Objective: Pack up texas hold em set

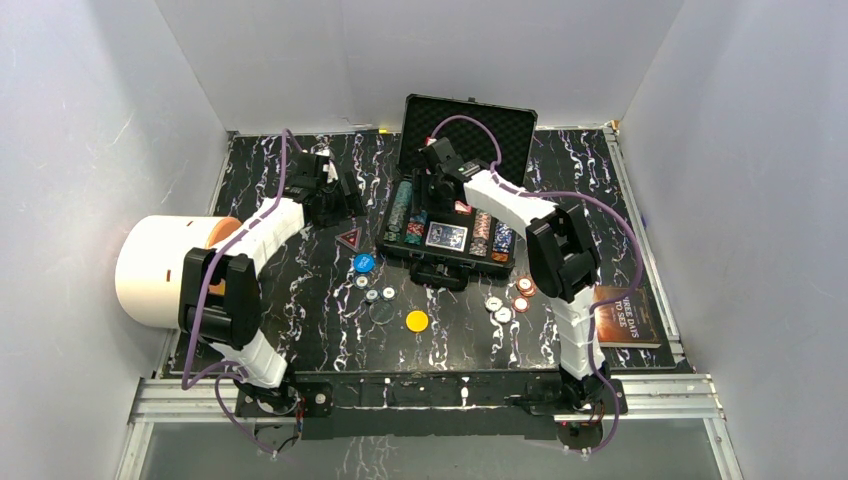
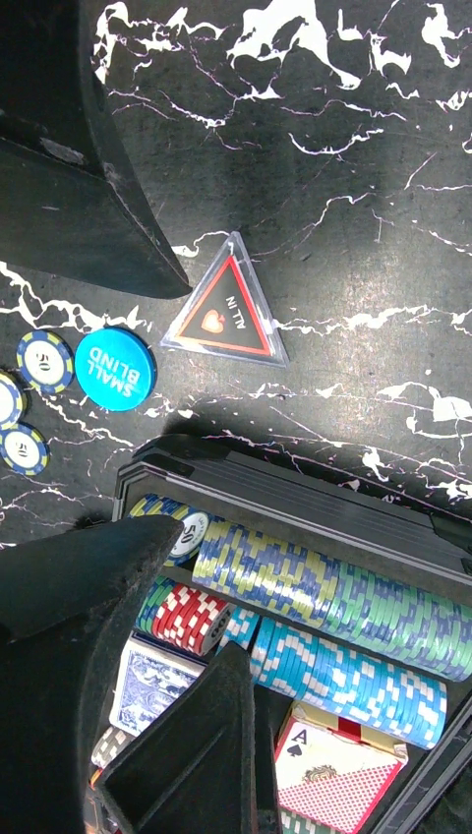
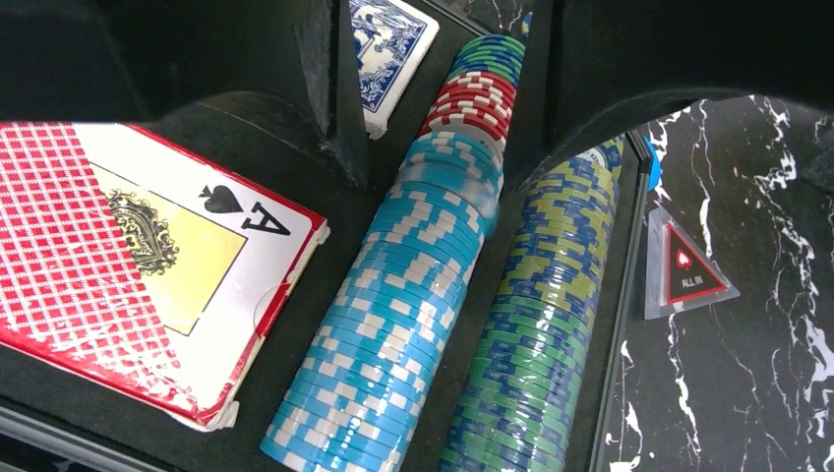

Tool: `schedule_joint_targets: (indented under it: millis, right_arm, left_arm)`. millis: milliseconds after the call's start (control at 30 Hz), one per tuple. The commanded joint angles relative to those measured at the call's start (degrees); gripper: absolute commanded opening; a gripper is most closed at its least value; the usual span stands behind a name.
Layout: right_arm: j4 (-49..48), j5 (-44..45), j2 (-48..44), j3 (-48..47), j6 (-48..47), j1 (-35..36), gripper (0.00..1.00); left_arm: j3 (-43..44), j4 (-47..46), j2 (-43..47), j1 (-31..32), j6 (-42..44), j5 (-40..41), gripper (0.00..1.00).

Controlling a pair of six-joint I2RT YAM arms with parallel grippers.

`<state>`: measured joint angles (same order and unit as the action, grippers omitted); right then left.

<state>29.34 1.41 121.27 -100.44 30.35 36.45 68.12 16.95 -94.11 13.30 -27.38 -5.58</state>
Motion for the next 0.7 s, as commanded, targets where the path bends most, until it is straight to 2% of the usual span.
schedule_joint_targets:
  millis: [0,200,367,467,500,667]
  right_arm:
    - [0.3,-1.5,-1.2,-0.8,-0.7,-1.0,0.64]
    - [0.5,-0.8,-2.0,-1.6,-0.7,-1.2,0.68]
    - [2.0,0.4,-0.4,-2.4,-0.6,-1.2,0.65]
    - [1.9,1.0,-1.5,-1.8,-0.9,-1.1,0.65]
    - [1.9,1.2,-2.1,-1.8,-1.1,-1.2,0.65]
    - [1.9,2.1,-5.4,-0.9,-1.6,-1.1,0.65]
  left_arm:
    - [0.8,1.4,0.3,-0.2,0.9,-0.6,0.80]
    - [1.7,2.8,-1.3,-0.3,1.1,1.0,0.81]
    - [2.4,3.9,-2.2,-0.3,1.2,3.1,0.83]
    - [2.5,4.6,-2.0,-0.3,2.3,4.4,0.91]
    - [2.5,4.8,-2.0,-0.3,3.2,4.6,0.97]
    - [2.4,5.9,-2.7,-0.3,5.7,5.0,0.98]
